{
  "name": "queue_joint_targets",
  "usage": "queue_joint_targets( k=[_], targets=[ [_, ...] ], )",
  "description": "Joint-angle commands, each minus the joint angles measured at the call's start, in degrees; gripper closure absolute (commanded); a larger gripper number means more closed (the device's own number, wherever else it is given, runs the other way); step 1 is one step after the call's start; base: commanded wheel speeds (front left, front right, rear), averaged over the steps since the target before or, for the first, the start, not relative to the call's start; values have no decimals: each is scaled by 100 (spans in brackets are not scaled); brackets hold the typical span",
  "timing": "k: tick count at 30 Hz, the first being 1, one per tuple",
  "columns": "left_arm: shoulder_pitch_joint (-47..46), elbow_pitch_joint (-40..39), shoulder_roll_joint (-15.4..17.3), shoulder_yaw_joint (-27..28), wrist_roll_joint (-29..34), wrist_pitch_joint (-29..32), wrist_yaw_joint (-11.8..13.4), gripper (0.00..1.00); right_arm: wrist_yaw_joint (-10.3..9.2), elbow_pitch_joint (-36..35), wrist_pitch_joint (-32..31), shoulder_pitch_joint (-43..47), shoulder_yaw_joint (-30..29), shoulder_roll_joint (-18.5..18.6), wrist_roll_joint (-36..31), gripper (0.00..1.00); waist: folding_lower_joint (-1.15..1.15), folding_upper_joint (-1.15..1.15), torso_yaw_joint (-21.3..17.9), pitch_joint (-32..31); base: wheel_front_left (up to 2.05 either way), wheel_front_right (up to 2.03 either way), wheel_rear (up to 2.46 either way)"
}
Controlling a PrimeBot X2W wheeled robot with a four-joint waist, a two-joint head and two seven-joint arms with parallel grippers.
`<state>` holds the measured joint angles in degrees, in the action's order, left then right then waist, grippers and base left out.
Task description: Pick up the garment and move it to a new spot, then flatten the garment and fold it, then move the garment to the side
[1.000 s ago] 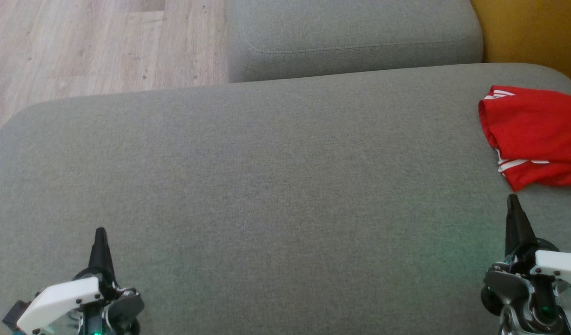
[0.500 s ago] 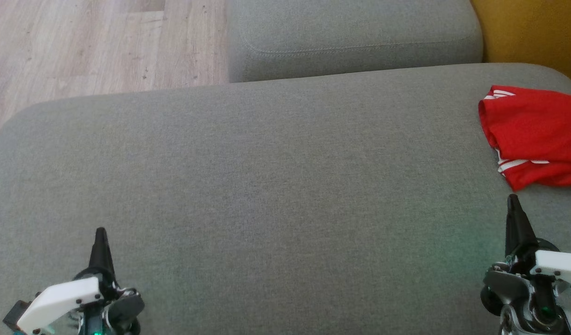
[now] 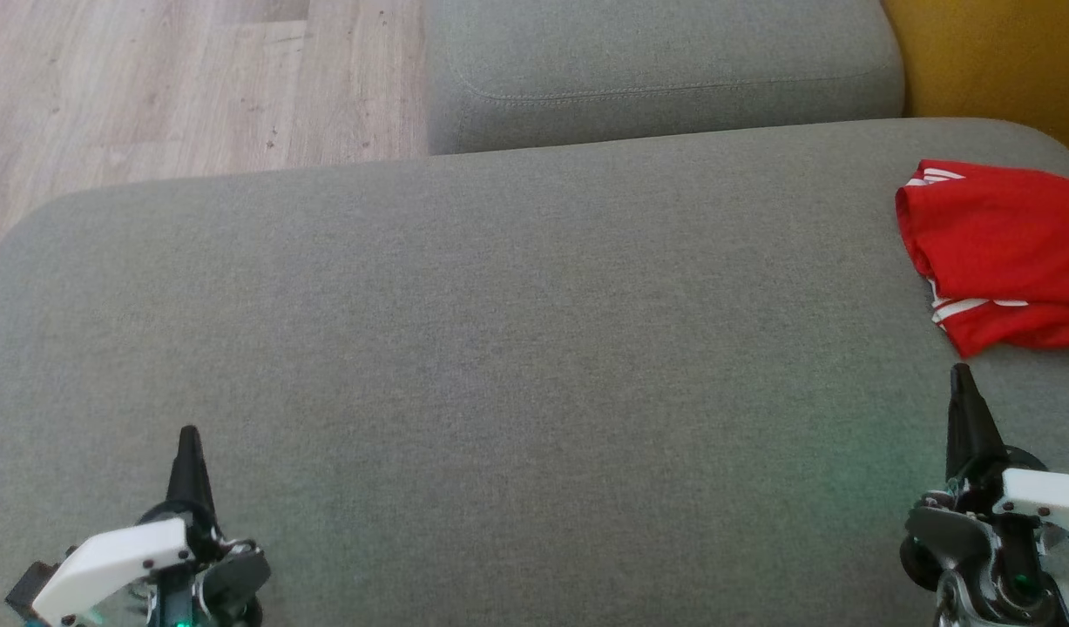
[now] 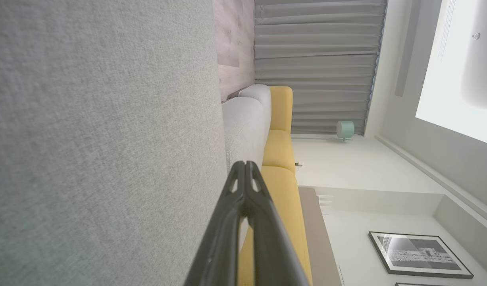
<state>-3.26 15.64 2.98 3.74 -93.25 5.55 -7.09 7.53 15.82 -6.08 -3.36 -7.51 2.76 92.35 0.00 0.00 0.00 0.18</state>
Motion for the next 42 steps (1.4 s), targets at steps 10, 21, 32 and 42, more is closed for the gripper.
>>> queue_joint_targets(
  k=[10,21,32,42],
  targets=[
    [-288,-162,34,220,60,47,-40,100,-4,-180,-30,-281,111,25,-8,100,0,0,0,0,0,0,0],
    [-288,-161,28,228,67,53,-40,100,-4,-180,-33,-281,109,23,-10,100,0,0,0,0,0,0,0],
    [-289,-161,22,237,74,60,-40,100,-4,-180,-35,-281,106,21,-12,100,0,0,0,0,0,0,0],
    [-290,-161,18,243,80,65,-40,100,-4,-179,-36,-281,104,19,-14,100,0,0,0,0,0,0,0]
  ],
)
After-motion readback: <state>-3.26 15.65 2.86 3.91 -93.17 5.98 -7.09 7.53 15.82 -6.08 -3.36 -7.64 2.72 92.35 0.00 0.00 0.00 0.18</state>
